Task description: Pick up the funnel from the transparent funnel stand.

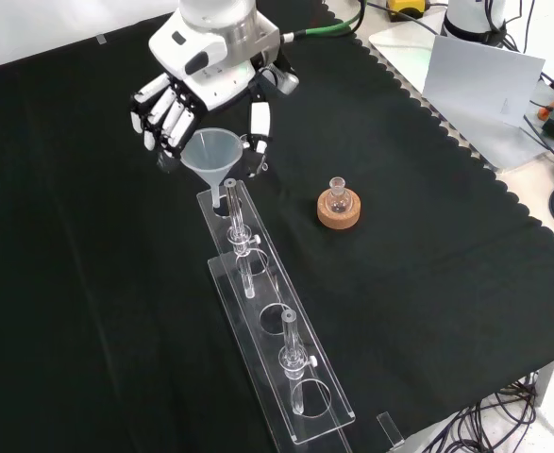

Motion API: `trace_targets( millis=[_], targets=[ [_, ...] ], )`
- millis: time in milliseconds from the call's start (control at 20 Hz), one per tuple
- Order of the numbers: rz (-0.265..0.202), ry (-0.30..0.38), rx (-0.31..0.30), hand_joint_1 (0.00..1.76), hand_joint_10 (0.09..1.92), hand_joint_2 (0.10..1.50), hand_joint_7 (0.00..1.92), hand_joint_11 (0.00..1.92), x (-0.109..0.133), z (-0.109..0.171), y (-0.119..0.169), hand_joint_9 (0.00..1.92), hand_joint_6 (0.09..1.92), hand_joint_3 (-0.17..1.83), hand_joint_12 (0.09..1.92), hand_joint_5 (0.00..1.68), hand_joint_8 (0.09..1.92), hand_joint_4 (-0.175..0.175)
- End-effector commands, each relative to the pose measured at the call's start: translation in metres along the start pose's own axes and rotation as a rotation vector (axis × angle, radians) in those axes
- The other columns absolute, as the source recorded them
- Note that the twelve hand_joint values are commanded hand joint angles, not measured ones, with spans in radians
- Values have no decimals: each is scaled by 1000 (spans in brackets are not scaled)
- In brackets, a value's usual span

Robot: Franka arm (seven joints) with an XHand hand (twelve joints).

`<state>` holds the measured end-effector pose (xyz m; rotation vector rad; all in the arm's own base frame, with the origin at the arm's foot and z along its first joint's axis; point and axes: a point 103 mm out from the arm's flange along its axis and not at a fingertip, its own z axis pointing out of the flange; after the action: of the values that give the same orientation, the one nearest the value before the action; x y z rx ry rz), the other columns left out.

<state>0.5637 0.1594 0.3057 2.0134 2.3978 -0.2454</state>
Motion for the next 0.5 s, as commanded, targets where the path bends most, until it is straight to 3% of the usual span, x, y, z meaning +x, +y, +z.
trace_targets(
  millis=[50,500],
  targets=[
    [12,29,-23,740,581,650,927,0,-5,-23,-5,475,153,448,1120,741,545,-13],
    [19,-9,-45,739,572,643,937,0,-13,-55,-26,480,175,463,1069,740,532,-14]
  ],
)
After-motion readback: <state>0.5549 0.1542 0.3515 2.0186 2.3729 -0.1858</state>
